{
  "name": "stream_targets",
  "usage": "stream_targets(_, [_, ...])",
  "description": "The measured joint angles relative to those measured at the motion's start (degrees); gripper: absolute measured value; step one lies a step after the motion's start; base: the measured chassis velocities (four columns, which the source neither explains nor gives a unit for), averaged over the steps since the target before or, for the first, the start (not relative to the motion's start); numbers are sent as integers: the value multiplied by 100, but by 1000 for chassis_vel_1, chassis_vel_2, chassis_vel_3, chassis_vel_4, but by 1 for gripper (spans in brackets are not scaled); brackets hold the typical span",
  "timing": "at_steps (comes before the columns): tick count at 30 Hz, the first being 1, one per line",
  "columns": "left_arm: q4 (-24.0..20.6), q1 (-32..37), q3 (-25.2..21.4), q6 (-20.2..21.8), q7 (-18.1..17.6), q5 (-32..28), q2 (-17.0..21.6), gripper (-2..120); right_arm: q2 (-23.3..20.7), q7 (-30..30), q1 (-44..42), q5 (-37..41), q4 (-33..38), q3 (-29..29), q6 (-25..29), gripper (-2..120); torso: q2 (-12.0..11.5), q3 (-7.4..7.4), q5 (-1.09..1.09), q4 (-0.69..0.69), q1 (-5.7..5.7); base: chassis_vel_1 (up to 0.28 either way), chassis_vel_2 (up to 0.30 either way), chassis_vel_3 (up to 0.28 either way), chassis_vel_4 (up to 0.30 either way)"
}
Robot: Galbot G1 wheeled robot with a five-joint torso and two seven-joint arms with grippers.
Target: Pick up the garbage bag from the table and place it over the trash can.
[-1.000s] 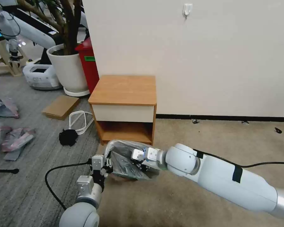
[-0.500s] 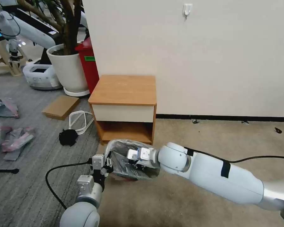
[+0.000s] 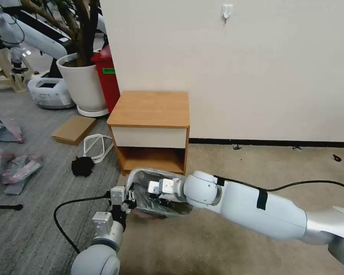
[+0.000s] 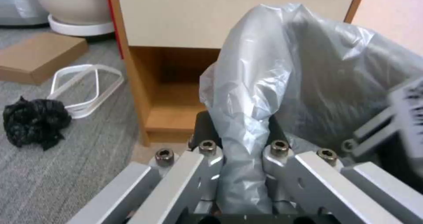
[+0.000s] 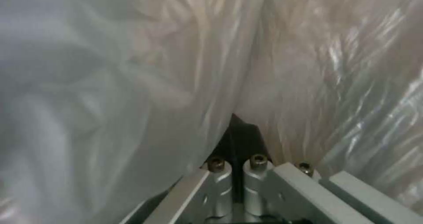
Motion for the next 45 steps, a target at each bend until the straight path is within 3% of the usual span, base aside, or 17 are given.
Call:
stream_targets(24, [-79,43,-25,-31,-8,-43,-51,6,426,105,-73,-201,-620,-19,0,0,0,0,0,0,0,0,0,0,0])
stream_targets(45, [-201,-13,18,133,-211,-665,-88,6,491,146,-220,-321,-817,69,0,0,0,0,0,0,0,0,0,0,0])
